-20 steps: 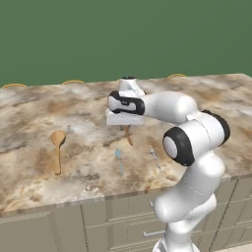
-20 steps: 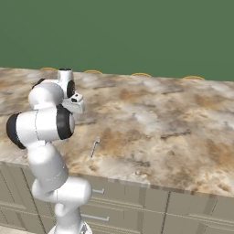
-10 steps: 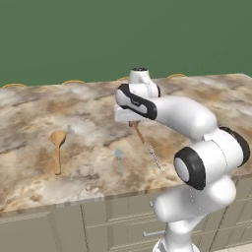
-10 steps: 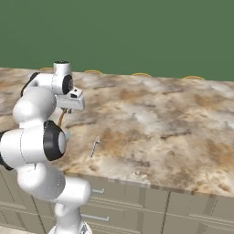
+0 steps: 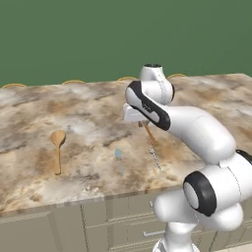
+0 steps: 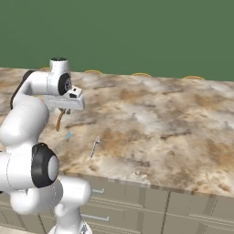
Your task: Organize the utensils by type. Pick up the wooden spoons from the counter and place them in the open cabinet. Then pick up the metallic utensils from the counter and place them in the open drawer.
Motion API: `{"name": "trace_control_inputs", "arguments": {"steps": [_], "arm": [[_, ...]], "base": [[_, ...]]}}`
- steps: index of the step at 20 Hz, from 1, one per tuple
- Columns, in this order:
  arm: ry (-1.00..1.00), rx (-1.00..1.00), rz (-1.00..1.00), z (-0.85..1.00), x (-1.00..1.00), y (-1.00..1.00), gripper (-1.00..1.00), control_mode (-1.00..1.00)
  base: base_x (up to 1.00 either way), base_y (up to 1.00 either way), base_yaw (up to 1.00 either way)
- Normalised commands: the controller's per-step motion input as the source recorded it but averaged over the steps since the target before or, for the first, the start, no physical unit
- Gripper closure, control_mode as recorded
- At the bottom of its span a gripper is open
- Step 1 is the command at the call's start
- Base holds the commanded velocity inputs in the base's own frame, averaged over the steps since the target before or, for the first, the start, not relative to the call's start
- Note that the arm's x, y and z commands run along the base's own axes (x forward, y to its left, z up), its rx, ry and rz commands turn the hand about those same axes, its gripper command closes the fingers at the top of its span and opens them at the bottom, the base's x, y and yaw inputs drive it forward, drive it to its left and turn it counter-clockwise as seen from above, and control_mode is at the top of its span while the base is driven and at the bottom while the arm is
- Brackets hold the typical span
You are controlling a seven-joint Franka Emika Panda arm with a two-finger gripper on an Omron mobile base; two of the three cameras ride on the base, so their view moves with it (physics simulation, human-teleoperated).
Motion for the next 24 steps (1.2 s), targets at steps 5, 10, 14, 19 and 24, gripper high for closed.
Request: {"name": "trace_control_inputs", "arguments": {"steps": [5,10,14,19,24], "arm": [[-0.01,0.01,0.00,0.02,-0.08,-0.06,1.00,1.00],[0.00,0.00,0.00,0.00,0.00,0.00,1.00,1.00],[0.00,0.00,0.00,0.00,0.00,0.00,1.00,1.00],[0.00,0.00,0.00,0.00,0.00,0.00,1.00,1.00],[0.00,0.00,0.00,0.00,0.00,0.00,1.00,1.00]], "base": [[0.00,0.00,0.00],[-0.16,0.00,0.00],[-0.31,-0.07,0.02],[-0.34,-0.15,0.39],[-0.36,-0.17,0.50]]}}
